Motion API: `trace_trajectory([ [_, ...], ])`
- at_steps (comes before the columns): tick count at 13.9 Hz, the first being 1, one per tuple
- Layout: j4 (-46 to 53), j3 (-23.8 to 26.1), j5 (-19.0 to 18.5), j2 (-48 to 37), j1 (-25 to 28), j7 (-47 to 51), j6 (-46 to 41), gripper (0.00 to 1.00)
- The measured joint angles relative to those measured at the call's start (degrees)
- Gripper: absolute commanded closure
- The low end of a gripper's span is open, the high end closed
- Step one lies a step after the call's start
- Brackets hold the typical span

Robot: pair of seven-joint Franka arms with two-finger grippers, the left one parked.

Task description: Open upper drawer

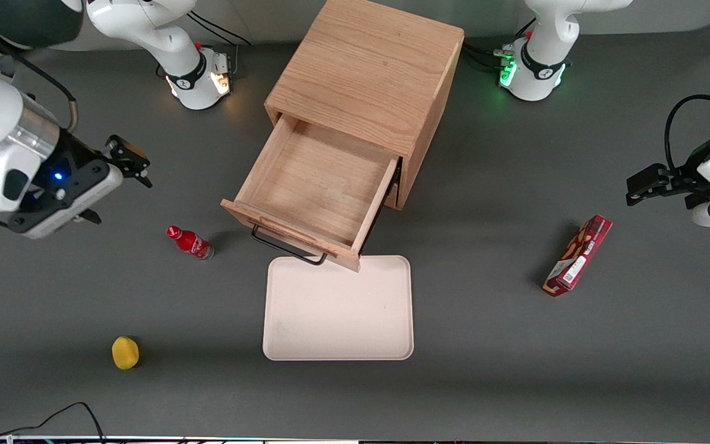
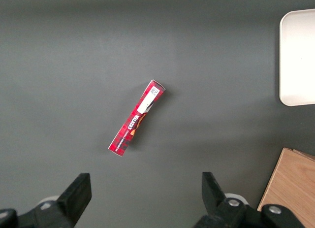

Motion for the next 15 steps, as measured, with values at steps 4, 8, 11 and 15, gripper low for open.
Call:
trace_trajectory([
  [4,-3.7,-0.3,-0.2,-4.4,-4.0,9.6,-1.4,0.0],
  [8,-9.8,3.1,-4.6,-8.9,-7.6,18.5,0.6,0.0],
  [11,-12.1,6.1,-5.3,-9.2,-7.4,26.4,3.4,0.0],
  [15,-13.3,6.3,-5.1,-9.5,-7.4,27.0,2.9,0.0],
])
